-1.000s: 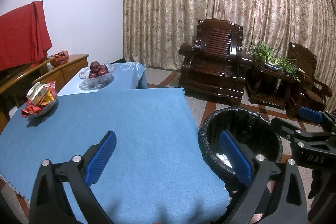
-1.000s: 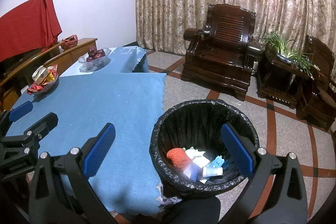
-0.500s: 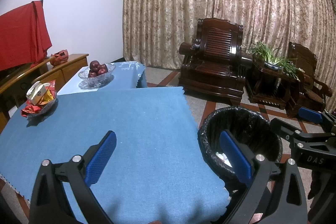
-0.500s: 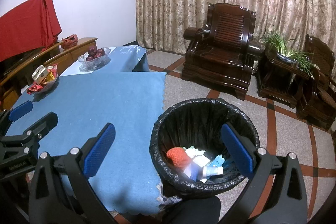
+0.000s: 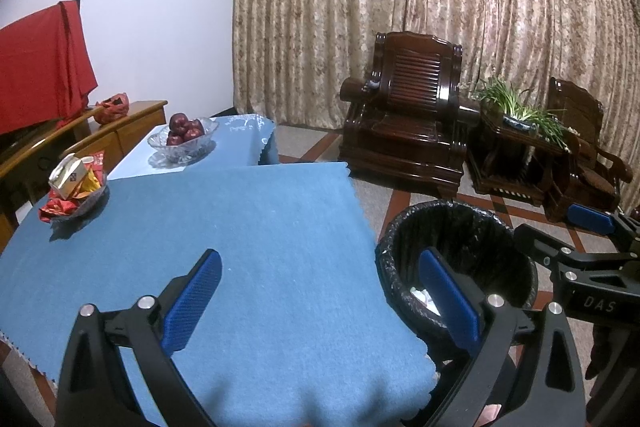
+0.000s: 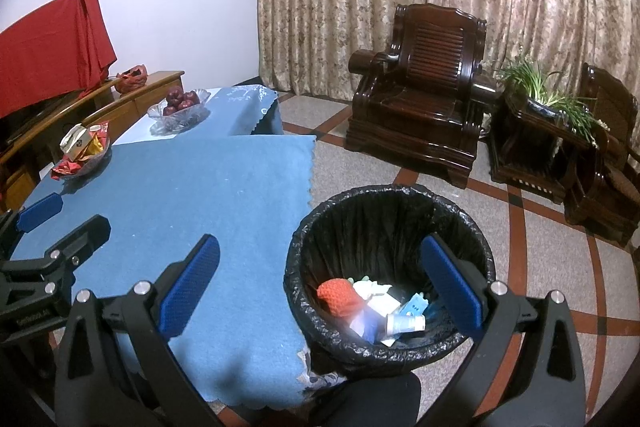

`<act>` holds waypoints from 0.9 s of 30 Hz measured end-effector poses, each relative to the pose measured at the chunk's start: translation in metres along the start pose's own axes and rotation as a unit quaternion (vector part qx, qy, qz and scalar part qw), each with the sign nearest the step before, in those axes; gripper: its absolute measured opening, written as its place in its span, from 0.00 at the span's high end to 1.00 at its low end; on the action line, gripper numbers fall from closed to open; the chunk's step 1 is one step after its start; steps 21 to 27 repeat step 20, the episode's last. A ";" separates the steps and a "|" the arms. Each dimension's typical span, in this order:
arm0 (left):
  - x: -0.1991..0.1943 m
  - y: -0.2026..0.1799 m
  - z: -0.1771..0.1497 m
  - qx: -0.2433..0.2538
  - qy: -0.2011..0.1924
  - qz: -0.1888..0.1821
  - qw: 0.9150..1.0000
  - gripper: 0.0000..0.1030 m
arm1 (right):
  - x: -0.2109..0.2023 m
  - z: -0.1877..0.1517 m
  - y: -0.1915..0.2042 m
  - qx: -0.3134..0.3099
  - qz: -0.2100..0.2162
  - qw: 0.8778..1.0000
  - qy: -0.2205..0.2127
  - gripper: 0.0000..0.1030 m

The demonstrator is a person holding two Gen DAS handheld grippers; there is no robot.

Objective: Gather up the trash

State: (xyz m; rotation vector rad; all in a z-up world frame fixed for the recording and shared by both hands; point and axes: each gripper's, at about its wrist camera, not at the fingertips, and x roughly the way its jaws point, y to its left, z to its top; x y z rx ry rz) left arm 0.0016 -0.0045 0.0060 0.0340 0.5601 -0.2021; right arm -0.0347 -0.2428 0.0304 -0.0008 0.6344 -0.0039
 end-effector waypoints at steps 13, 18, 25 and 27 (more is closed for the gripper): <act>0.002 0.001 -0.003 -0.001 0.002 -0.001 1.000 0.06 | 0.000 -0.002 -0.001 0.000 0.000 1.000 0.001 0.05; 0.003 -0.001 -0.006 -0.001 0.005 0.000 1.000 0.06 | 0.000 -0.004 -0.002 0.001 0.000 1.000 0.002 0.05; 0.003 0.000 -0.009 -0.002 0.006 0.000 1.000 0.06 | -0.001 -0.004 -0.002 0.001 0.000 1.000 0.002 0.05; 0.003 0.000 -0.009 -0.002 0.006 0.000 1.000 0.06 | -0.001 -0.004 -0.002 0.001 0.000 1.000 0.002 0.05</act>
